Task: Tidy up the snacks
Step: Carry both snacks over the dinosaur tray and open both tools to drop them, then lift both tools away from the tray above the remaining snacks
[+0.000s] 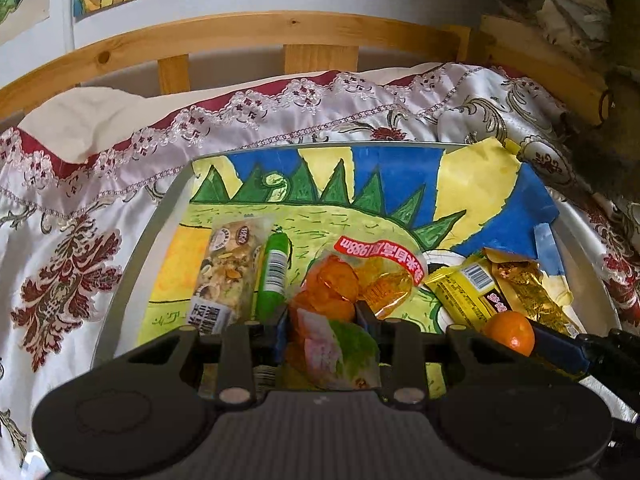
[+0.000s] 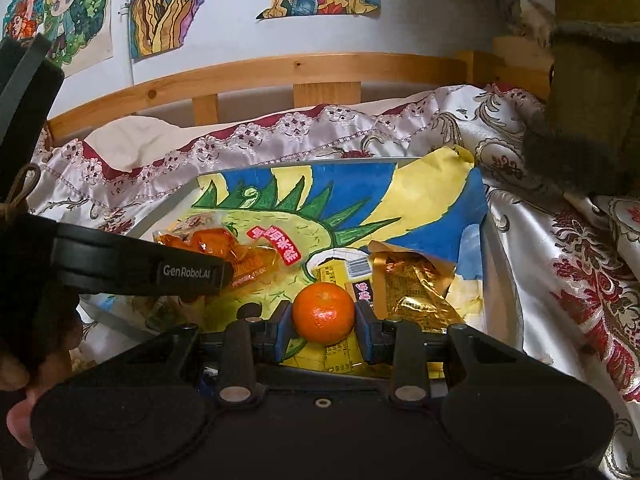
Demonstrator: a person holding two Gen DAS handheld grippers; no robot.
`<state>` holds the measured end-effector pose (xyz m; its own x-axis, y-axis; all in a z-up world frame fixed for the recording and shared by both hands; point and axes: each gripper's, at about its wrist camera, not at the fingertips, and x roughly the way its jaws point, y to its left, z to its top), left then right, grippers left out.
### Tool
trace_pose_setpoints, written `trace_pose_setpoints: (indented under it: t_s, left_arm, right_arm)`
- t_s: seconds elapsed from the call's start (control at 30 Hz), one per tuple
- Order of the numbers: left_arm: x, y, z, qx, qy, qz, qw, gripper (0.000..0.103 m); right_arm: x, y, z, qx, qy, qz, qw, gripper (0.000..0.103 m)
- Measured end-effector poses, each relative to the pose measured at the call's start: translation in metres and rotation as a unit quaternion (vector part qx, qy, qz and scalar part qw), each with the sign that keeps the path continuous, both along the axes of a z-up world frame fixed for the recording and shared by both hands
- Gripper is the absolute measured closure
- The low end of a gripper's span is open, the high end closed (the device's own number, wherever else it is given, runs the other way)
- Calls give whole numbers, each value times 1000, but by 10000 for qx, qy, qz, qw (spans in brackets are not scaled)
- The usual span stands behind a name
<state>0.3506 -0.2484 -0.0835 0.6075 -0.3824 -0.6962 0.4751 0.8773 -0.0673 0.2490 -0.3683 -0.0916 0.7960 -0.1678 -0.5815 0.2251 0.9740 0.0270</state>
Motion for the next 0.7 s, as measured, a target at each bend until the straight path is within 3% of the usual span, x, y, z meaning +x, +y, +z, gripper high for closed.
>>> trace_pose_setpoints:
  t_s: [0.23, 0.4, 0.5, 0.57, 0.7]
  left_arm:
    - [0, 9, 3, -160, 265, 140, 9994, 63]
    - [-17, 24, 23, -183, -105, 323, 9993, 52]
    - [-35, 40, 43, -266, -401, 468, 9977, 41]
    - [-47, 51, 58, -350, -590, 576, 9960, 30]
    - [-82, 81, 88, -549, -1059, 837, 9893, 10]
  right_arm:
    - [-3, -3, 2, 113, -38, 21, 9999, 56]
    - [-16, 1, 16, 83, -226, 7, 9997, 39]
    - [-28, 2, 31, 178, -388, -25, 9991, 32]
    - [-41, 5, 43, 192, -535, -44, 9984, 22]
    - [-68, 15, 71, 79, -786, -14, 9969, 14]
